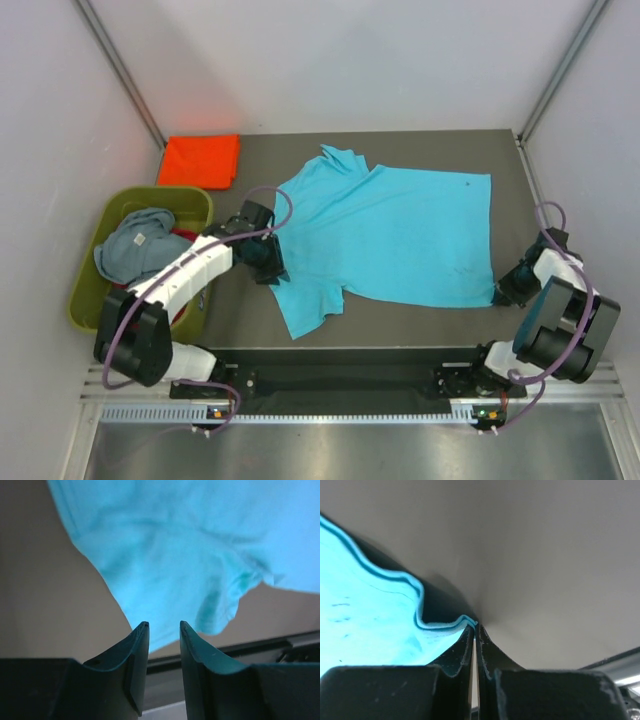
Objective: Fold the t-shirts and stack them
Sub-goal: Flatten the tshirt out
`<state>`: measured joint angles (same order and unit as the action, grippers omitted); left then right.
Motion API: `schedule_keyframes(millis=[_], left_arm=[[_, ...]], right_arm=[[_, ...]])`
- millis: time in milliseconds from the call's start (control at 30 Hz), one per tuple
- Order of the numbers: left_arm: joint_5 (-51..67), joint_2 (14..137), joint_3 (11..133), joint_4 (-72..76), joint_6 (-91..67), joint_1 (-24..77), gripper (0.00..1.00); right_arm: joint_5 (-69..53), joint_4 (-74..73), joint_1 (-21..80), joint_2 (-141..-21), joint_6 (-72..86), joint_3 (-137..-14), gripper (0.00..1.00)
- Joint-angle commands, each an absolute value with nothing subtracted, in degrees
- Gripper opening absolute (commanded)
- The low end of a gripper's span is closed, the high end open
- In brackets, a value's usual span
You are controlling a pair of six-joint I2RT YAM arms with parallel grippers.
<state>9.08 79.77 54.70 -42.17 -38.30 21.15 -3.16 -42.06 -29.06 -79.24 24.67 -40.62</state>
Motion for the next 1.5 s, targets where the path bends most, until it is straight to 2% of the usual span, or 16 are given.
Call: schedule_keyframes(millis=[0,167,267,400,667,1033,1267,1400,1467], left_arm=[[6.6,75.2,52.8,-47.4,-43.9,25.9,0.36],[7.7,72.2,45.1,-46.8,-49.8,30.2,0.35],[8.9,70.0,39.7,-45.0,-52.6,31.4,0.3],[9.8,68.3,34.4,-40.5,-54.7,32.2,0.31],[11.0,70.7,33.0,-34.2,-57.0,34.0,0.35],[10.2,72.8,32.5,-33.6,-59.7,35.3,0.38],[12.3,76.9,30.7,-29.0,-61.2,35.5,0.33],[9.6,76.4,30.9,-31.2,-61.1,35.5,0.22],[8.2,75.0,31.5,-32.9,-60.9,35.4,0.03]], right_arm=[[-2.5,-38.4,-28.1,-77.2,24.2,-41.4,0.0],[-4.3,-36.7,-27.9,-75.7,24.8,-40.0,0.0],[-4.9,-36.6,-27.3,-75.0,24.4,-39.7,0.0],[-5.2,-36.4,-26.5,-73.4,24.3,-38.7,0.0],[-5.4,-36.1,-26.5,-74.4,23.8,-39.2,0.0],[-5.4,-36.2,-26.5,-75.0,23.6,-39.7,0.0],[-5.2,-36.3,-26.5,-75.3,23.6,-39.8,0.0],[-5.4,-36.5,-26.5,-75.2,23.7,-39.5,0.0],[-5.4,-36.6,-26.5,-75.1,23.8,-39.3,0.0]])
